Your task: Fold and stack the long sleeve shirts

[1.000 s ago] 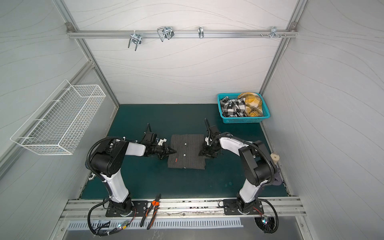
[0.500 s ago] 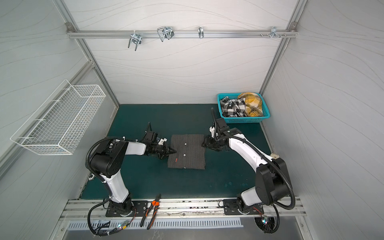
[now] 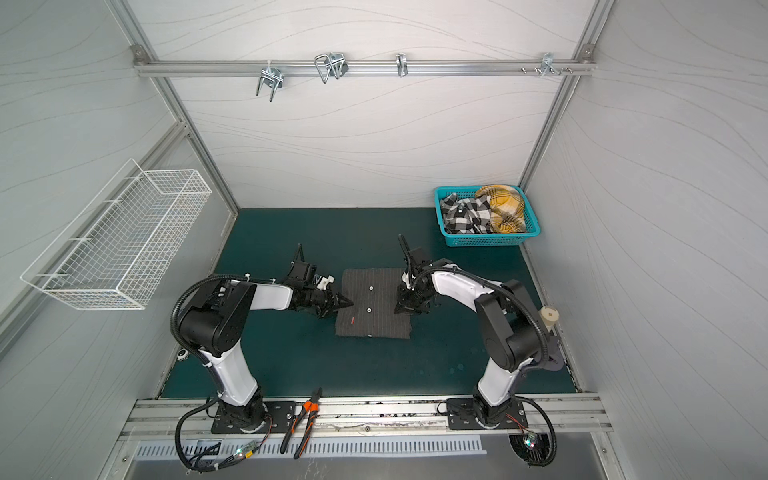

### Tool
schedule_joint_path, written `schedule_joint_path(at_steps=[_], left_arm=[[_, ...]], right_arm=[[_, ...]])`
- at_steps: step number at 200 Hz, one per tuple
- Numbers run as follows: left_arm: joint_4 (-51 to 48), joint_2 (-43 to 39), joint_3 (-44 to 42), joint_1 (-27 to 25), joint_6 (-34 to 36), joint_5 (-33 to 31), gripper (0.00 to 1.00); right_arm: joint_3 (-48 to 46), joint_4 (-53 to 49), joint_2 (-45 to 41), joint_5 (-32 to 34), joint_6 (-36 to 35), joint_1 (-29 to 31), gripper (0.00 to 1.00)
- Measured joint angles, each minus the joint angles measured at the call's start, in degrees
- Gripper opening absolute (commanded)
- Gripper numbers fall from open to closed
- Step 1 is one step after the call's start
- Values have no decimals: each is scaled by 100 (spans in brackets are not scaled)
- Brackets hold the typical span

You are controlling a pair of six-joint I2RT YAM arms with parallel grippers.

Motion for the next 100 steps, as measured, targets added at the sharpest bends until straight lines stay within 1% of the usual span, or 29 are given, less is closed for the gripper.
schedule_joint_path(at_steps=[49,84,100], left_arm=[[2,-28,-17,-15,0,-59,0],[2,-37,-26,-20,-2,-74,0],[7,-42,-33,-22,-2,-81,0]], right_arm=[[37,39,225,-17,61,48,25],[92,-7,205,28,87,57,35],[136,-118,96,114,70,63,38]])
